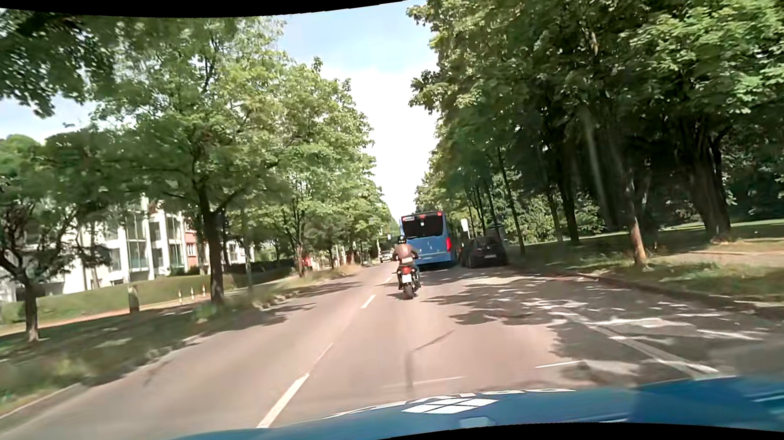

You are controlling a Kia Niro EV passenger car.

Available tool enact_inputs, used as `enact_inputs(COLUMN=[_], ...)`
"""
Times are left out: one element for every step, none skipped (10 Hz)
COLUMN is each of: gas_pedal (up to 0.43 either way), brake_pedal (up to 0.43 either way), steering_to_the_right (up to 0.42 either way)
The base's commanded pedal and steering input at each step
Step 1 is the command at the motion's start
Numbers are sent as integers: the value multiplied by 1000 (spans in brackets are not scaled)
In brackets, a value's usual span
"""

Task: Follow the waypoints while adhering to traffic rules and regulations

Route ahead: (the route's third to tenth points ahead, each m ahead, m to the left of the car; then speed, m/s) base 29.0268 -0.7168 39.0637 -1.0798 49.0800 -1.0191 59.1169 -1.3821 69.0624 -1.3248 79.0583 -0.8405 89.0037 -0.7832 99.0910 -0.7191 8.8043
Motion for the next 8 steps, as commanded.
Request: enact_inputs(gas_pedal=[0,0,0,0,0,0,0,0], brake_pedal=[171,165,165,171,171,171,171,165], steering_to_the_right=[1,1,1,1,1,1,2,2])
